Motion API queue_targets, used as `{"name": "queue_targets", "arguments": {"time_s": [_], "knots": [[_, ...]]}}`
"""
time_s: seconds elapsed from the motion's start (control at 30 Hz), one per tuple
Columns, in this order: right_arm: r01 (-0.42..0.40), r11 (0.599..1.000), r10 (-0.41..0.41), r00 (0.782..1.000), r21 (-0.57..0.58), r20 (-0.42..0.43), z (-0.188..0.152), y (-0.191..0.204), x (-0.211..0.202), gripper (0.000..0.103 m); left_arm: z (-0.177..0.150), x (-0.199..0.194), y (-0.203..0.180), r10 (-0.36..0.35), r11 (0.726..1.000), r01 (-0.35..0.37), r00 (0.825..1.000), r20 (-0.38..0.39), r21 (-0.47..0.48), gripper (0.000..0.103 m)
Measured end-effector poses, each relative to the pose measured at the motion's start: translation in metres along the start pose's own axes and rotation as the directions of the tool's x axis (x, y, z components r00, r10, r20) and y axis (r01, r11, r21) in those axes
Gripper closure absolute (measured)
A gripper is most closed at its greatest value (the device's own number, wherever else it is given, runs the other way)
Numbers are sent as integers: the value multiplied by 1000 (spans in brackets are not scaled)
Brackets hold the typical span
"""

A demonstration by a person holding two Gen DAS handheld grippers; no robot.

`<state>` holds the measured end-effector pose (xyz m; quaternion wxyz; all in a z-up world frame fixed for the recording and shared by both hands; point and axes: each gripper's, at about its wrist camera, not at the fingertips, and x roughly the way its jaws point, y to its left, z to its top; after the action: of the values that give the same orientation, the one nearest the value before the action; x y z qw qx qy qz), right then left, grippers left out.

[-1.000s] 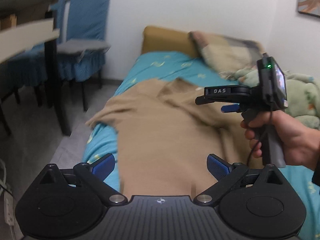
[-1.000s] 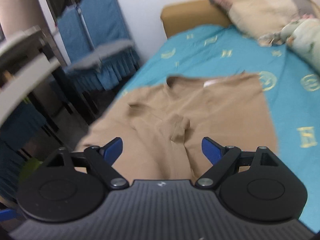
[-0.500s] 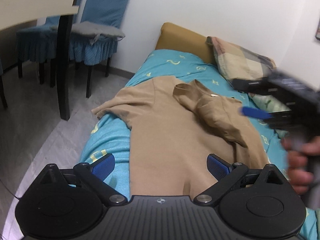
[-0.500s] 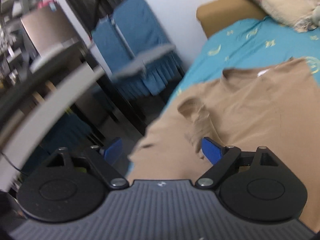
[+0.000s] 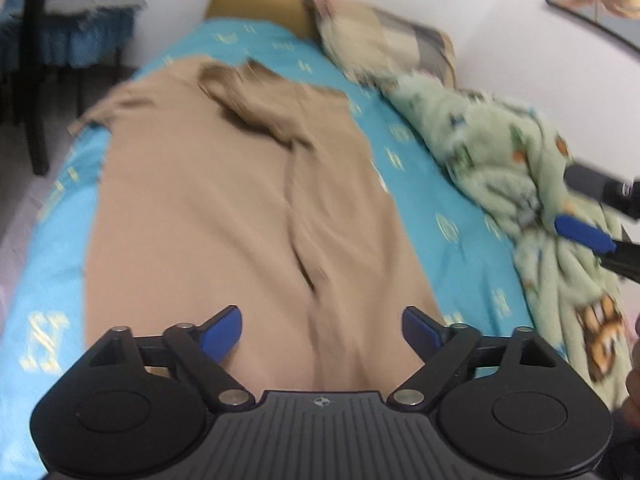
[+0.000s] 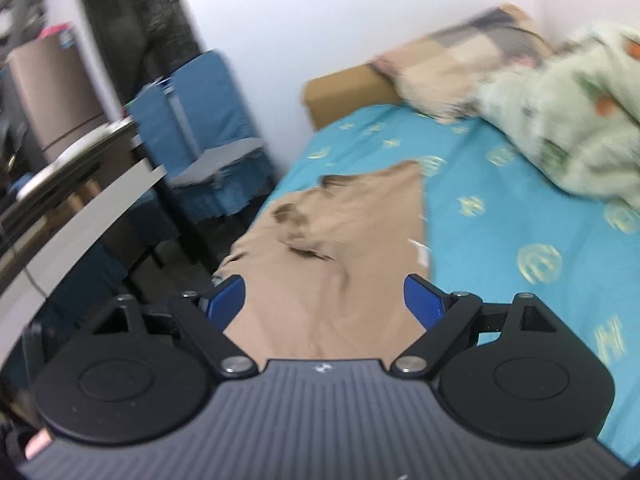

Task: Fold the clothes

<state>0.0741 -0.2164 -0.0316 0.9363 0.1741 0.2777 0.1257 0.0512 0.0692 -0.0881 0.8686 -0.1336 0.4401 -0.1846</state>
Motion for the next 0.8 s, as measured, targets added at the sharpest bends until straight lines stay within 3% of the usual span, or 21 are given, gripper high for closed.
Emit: {"name": "queue_targets", "arguments": {"time_s": [0.1, 0.17, 0.27, 0.4, 0.5, 0.53, 0.63, 0.8], "knots": [[-5, 999, 4, 1000, 46, 20, 0, -11, -5, 15, -12, 11, -9, 11, 1000, -13, 997, -74, -22, 33], [8, 999, -9, 1000, 45, 23, 0, -14, -4, 15, -19, 18, -10, 33, 999, -36, 994, -106, -30, 53], [17, 999, -18, 1000, 36, 26, 0, -18, -3, 15, -26, 24, -12, 46, 997, -53, 990, -133, -48, 69], [38, 999, -39, 999, 30, 35, 1, -27, -5, 15, -27, 22, -17, 15, 999, -21, 992, -123, -41, 71], [57, 997, -58, 998, 47, 31, 0, -33, -5, 15, -30, 25, -22, 22, 999, -28, 990, -138, -47, 82], [58, 997, -60, 998, 56, 28, 0, -35, -4, 15, -31, 27, -23, 27, 998, -35, 988, -152, -46, 89], [61, 996, -63, 998, 68, 27, -1, -39, -4, 15, -36, 29, -27, 49, 998, -57, 983, -176, -36, 98], [68, 997, -70, 997, 47, 44, -2, -37, -7, 15, -43, 22, -32, 132, 990, -138, 975, -181, -26, 101]]}}
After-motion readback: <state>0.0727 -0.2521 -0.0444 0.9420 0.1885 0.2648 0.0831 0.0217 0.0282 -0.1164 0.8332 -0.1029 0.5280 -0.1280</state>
